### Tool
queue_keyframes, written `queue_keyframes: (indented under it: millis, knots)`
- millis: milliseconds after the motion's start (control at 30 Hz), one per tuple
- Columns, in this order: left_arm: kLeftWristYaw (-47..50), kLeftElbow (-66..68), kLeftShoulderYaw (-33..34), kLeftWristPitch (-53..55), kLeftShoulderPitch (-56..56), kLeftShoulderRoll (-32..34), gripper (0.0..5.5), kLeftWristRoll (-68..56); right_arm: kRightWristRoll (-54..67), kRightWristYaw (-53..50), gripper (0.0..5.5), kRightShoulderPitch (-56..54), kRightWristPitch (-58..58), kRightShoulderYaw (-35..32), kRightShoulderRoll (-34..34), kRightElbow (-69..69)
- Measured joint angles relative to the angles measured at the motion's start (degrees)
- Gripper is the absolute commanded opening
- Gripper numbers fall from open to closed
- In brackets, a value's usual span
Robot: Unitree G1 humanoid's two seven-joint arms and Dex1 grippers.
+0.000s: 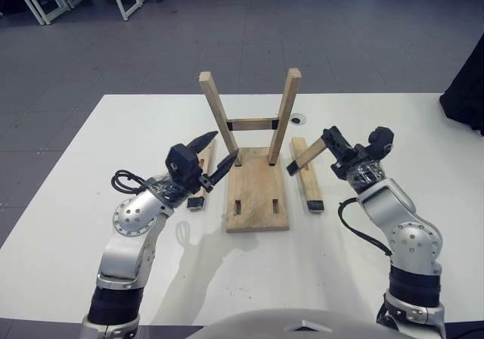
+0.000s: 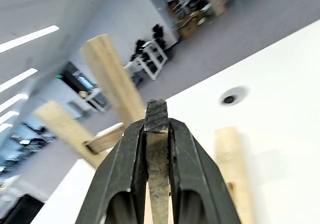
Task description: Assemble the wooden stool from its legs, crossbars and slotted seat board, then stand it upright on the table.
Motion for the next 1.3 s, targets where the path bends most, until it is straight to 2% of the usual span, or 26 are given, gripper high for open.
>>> queue_keyframes:
  millis: [67,167,400,767,1300]
  knots:
    - [3.51,-2.89,2.86,2.97,0.22,-4.12,2.92,-8.78,-6.1,-0.19,0.42,-5.63,-0.78,1.11,-2.9,1.76]
    - [6.58,-4.09,4.16,4.57,0.34,-6.69,2.92,-12.94,-11.75,2.15,0.42,-7.89,-2.43,3.22,-3.21,7.42]
    - [9.72,-3.5,2.0,4.97,0.02,-9.27,2.92,-10.95,-19.1,6.58,0.42,-7.91,-7.47,3.73,-1.87,17.58]
    - [9.74,0.12,0.73,2.9,-1.35,-10.18,2.92,-6.55,-21.63,10.24,0.42,-10.07,-10.45,2.11,0.63,21.93]
    - [8.65,1.5,0.18,2.9,-2.34,-10.06,2.92,-5.43,-23.48,9.54,0.42,-5.68,-10.08,2.09,5.01,17.64]
